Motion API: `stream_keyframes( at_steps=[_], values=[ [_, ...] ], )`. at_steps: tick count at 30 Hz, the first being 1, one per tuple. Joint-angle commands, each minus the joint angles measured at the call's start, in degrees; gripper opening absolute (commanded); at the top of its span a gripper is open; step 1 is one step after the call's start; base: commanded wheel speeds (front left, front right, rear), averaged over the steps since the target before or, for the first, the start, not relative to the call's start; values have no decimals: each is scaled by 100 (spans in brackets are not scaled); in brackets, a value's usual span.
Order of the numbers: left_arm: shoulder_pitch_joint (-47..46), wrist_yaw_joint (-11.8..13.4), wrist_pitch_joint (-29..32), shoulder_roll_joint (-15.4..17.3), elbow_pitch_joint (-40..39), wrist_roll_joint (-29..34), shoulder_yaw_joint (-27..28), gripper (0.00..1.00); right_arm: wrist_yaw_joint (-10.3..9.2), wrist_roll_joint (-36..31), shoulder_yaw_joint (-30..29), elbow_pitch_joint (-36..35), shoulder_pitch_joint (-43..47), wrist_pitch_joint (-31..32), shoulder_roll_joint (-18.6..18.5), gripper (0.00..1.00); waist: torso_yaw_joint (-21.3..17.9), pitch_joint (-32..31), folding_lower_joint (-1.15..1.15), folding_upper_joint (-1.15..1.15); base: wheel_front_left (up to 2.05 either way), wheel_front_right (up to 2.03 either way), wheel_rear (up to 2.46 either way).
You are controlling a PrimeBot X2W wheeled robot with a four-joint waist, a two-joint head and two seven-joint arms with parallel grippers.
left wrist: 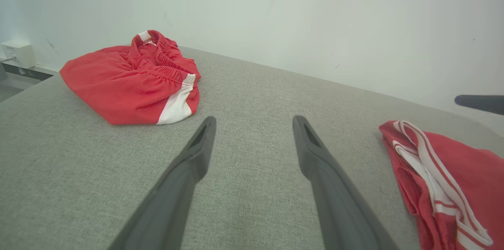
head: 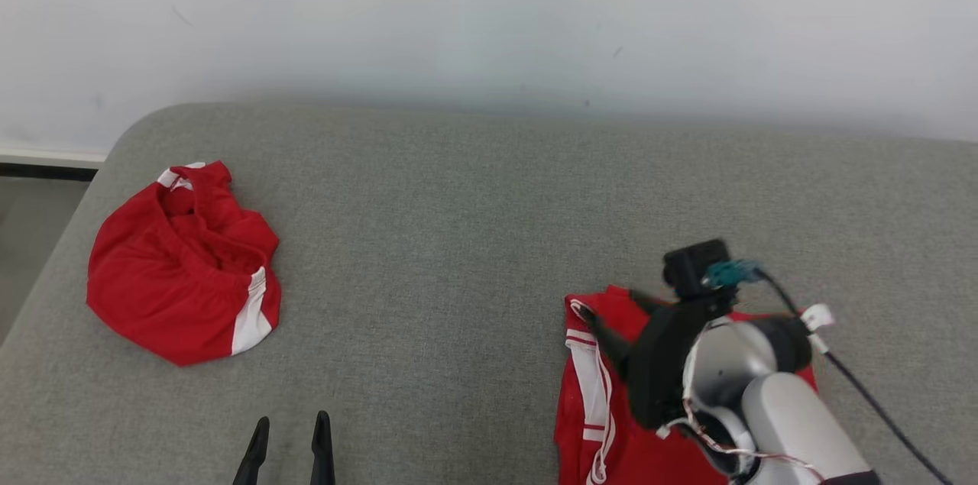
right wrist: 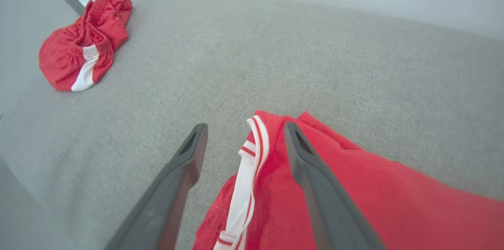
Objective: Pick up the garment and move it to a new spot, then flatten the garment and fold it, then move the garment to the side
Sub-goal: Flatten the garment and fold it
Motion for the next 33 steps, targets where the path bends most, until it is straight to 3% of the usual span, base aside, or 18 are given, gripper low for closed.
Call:
stream_keyframes(
  at_steps=[1,5,11,15,19,24,33],
  values=[
    [36,8,-16,-3,-4,27,3,100,-15,-42,-144,-146,-43,-226,-4,100,-63,-69,0,0,0,0,0],
    [60,20,-16,-3,-12,45,48,100,-15,-332,-623,-510,193,-815,-205,100,-121,-163,0,0,0,0,0],
    [78,19,-16,-4,-27,63,191,100,-15,-1051,-1077,-955,740,-2255,-657,100,-228,-224,0,0,0,0,0],
    [84,-22,-16,-4,11,91,358,100,-15,-1376,-1499,-862,1322,-3229,-661,100,-329,-287,0,0,0,0,0],
    [166,-44,-16,-3,30,200,530,100,-15,-1508,-1817,-583,2005,-4100,-434,100,-448,-382,0,0,0,0,0],
    [227,-128,-16,-3,88,275,695,100,-15,-1530,-1865,-254,2467,-4609,-310,100,-519,-478,0,0,0,0,0],
    [378,-244,-16,-4,195,438,834,100,-16,-1663,-2070,-156,2810,-4899,-92,100,-565,-599,0,0,0,0,0]
  ],
)
